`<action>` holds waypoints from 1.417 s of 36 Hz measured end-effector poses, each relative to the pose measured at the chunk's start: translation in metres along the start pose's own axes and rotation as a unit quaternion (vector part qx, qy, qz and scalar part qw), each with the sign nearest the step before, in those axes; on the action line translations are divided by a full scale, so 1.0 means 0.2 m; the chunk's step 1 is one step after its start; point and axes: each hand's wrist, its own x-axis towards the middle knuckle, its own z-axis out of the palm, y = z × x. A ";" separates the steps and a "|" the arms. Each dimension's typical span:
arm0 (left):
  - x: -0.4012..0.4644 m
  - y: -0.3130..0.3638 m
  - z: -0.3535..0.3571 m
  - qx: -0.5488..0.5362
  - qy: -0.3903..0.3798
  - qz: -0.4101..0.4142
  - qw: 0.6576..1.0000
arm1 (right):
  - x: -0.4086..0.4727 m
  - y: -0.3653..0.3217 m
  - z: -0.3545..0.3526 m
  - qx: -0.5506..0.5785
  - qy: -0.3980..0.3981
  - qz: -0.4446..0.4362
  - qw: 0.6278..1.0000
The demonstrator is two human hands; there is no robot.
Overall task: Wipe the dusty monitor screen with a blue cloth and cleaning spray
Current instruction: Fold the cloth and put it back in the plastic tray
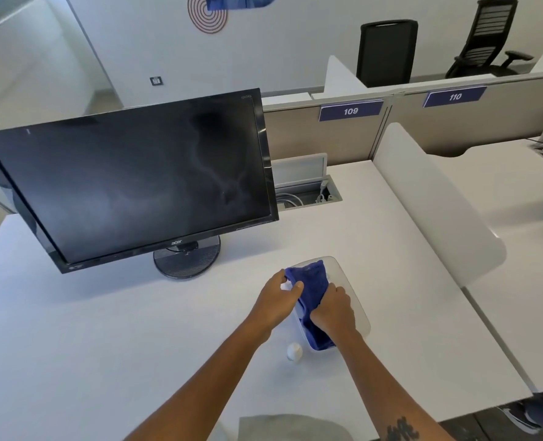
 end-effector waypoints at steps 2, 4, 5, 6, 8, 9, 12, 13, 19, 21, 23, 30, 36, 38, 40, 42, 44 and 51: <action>0.01 -0.03 -0.02 0.009 0.009 0.009 1.000 | -0.01 0.00 0.00 -0.008 0.015 -0.010 1.000; 0.01 -0.05 -0.04 0.015 0.021 0.028 0.999 | -0.01 0.00 0.01 0.000 0.033 -0.021 0.999; 0.01 -0.06 -0.05 0.024 0.028 0.027 0.999 | -0.02 0.00 0.01 0.009 0.042 -0.028 0.999; 0.01 -0.07 -0.07 0.034 0.034 0.026 0.999 | -0.03 0.00 0.01 0.017 0.051 -0.037 0.998; -0.01 -0.09 -0.09 0.051 0.042 0.038 0.997 | -0.05 -0.01 0.00 0.037 0.071 -0.060 0.995; -0.01 -0.11 -0.10 0.063 0.046 0.050 0.996 | -0.06 -0.02 0.00 0.048 0.085 -0.071 0.993; 0.00 -0.19 -0.16 0.128 0.055 0.078 0.987 | -0.11 -0.04 0.00 0.070 0.110 -0.108 0.986; 0.00 -0.23 -0.19 0.154 0.060 0.084 0.983 | -0.14 -0.05 0.00 0.074 0.113 -0.125 0.983; -0.01 -0.47 -0.37 0.295 0.079 0.084 0.949 | -0.34 -0.06 0.04 0.098 0.126 -0.238 0.958; -0.03 -0.54 -0.43 0.344 0.073 0.072 0.933 | -0.39 -0.05 0.07 0.080 0.122 -0.248 0.958; -0.06 -0.62 -0.48 0.389 0.059 0.053 0.918 | -0.43 -0.04 0.10 0.048 0.119 -0.245 0.961; -0.18 -0.84 -0.63 0.443 0.041 0.011 0.895 | -0.50 -0.03 0.15 -0.105 0.052 -0.230 0.966; -0.24 -0.97 -0.71 0.451 0.031 -0.021 0.891 | -0.53 -0.05 0.17 -0.183 0.026 -0.232 0.955; -0.25 -1.00 -0.72 0.449 0.029 -0.027 0.893 | -0.53 -0.05 0.17 -0.195 0.016 -0.234 0.953; -0.26 -1.02 -0.73 0.447 0.026 -0.032 0.893 | -0.53 -0.05 0.18 -0.197 0.005 -0.237 0.951; -0.26 -1.04 -0.74 0.454 0.023 -0.033 0.890 | -0.53 -0.05 0.19 -0.206 0.000 -0.243 0.948; -0.26 -1.05 -0.74 0.463 0.022 -0.031 0.886 | -0.53 -0.05 0.20 -0.211 -0.005 -0.246 0.946; -0.23 -1.06 -0.75 0.467 0.025 -0.029 0.883 | -0.51 -0.05 0.22 -0.169 -0.009 -0.235 0.957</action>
